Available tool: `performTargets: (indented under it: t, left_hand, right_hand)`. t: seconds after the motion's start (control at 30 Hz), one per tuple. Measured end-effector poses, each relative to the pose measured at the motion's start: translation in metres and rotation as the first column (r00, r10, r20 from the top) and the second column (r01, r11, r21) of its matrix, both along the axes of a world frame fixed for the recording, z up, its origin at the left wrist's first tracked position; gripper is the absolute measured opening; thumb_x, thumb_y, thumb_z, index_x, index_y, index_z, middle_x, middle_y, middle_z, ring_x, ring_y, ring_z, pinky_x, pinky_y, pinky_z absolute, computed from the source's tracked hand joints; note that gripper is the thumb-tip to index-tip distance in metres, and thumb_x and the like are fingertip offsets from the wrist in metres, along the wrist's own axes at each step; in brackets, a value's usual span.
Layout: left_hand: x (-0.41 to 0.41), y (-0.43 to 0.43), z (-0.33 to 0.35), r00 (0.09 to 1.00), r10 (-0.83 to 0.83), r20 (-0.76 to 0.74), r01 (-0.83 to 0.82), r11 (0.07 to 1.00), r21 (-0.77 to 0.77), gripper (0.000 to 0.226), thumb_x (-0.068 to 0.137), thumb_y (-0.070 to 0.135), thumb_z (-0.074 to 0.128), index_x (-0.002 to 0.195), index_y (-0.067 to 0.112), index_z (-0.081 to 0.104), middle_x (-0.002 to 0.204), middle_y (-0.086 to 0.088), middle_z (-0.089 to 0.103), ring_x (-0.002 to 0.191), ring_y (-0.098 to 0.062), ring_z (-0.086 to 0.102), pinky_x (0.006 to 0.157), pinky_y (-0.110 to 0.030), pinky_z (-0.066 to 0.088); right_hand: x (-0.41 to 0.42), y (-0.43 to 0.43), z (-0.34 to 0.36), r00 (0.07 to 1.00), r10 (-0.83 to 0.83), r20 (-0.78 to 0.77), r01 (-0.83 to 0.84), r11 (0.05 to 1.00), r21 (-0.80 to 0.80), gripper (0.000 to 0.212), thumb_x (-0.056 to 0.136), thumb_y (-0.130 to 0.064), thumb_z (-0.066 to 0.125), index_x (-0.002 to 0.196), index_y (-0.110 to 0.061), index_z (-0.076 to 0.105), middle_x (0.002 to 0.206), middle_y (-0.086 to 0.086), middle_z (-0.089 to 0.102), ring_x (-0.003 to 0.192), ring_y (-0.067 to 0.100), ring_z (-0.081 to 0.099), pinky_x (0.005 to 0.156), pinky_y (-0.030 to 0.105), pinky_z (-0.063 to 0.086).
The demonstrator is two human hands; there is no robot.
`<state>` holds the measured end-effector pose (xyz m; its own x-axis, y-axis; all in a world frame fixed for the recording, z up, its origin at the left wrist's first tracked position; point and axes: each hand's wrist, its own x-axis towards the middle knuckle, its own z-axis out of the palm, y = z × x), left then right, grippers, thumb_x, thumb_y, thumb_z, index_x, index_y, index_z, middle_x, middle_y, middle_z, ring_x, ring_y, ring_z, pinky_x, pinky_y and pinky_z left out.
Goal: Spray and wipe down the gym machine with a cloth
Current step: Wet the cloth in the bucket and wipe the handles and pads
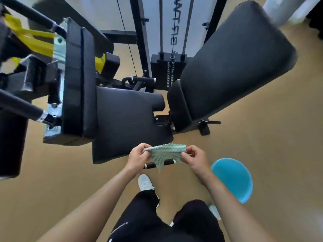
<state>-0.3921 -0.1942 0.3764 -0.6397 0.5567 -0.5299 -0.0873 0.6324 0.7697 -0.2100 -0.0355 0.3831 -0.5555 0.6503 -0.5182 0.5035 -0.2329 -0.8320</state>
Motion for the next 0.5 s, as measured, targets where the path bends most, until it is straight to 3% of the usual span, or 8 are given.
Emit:
performTargets:
  t: [0.07,0.17,0.27,0.37,0.43,0.5]
  left_hand:
    - [-0.023,-0.005,-0.017,0.999,0.036,0.017,-0.037,0.999,0.011,0.020,0.092,0.003,0.054,0.088,0.014,0.071,0.091,-0.012,0.074,0.092,-0.030,0.072,0.085,-0.044,0.062]
    - [-0.039,-0.009,-0.041,0.998,0.069,0.008,-0.069,0.997,-0.034,0.020,0.082,0.024,0.056,0.078,0.011,0.070,0.072,-0.002,0.064,0.072,-0.016,0.057,0.071,-0.037,0.049]
    - [-0.044,-0.010,-0.068,0.998,0.069,-0.005,-0.069,0.996,-0.057,0.040,0.086,0.037,0.056,0.053,0.017,0.047,0.054,0.009,0.040,0.057,-0.010,0.036,0.060,-0.033,0.030]
    - [-0.040,-0.016,-0.114,0.998,0.004,-0.064,-0.017,0.980,-0.197,0.065,0.100,0.042,0.058,0.046,0.021,0.029,0.045,0.008,0.027,0.046,-0.011,0.026,0.053,-0.032,0.023]
    - [-0.033,-0.023,-0.145,0.993,-0.117,-0.031,0.100,0.935,-0.339,0.060,0.100,0.046,0.056,0.049,0.019,0.040,0.045,-0.004,0.044,0.045,-0.012,0.032,0.051,-0.032,0.028]
    - [-0.021,-0.033,-0.171,0.974,-0.226,-0.020,0.197,0.888,-0.416,0.038,0.097,0.045,0.061,0.066,0.023,0.066,0.072,-0.007,0.071,0.057,-0.010,0.051,0.057,-0.030,0.043]
  right_hand:
    - [-0.025,0.003,-0.016,1.000,0.019,0.020,-0.019,1.000,0.010,0.014,0.080,-0.014,0.074,0.080,-0.008,0.061,0.078,0.002,0.066,0.077,0.014,0.065,0.088,0.057,0.059]
    - [-0.054,0.009,-0.041,0.995,0.079,0.062,-0.084,0.993,0.079,0.020,0.071,-0.019,0.071,0.079,-0.005,0.058,0.074,0.004,0.058,0.072,0.015,0.053,0.070,0.043,0.051]
    - [-0.077,0.012,-0.064,0.975,0.175,0.137,-0.192,0.974,0.123,0.012,0.076,-0.009,0.069,0.078,-0.004,0.058,0.072,0.003,0.057,0.068,0.015,0.051,0.067,0.034,0.044]
    - [-0.089,0.010,-0.102,0.917,0.324,0.232,-0.355,0.929,0.107,0.011,0.077,-0.006,0.070,0.077,-0.008,0.059,0.076,0.006,0.066,0.072,0.023,0.062,0.069,0.036,0.053]
    - [-0.089,0.003,-0.127,0.845,0.438,0.308,-0.480,0.874,0.074,0.017,0.078,-0.009,0.070,0.071,-0.016,0.056,0.074,0.000,0.065,0.075,0.020,0.062,0.070,0.032,0.051]
    - [-0.081,-0.005,-0.147,0.764,0.528,0.370,-0.576,0.817,0.025,0.019,0.079,-0.014,0.071,0.069,-0.021,0.057,0.077,-0.004,0.065,0.081,0.019,0.063,0.074,0.031,0.050]
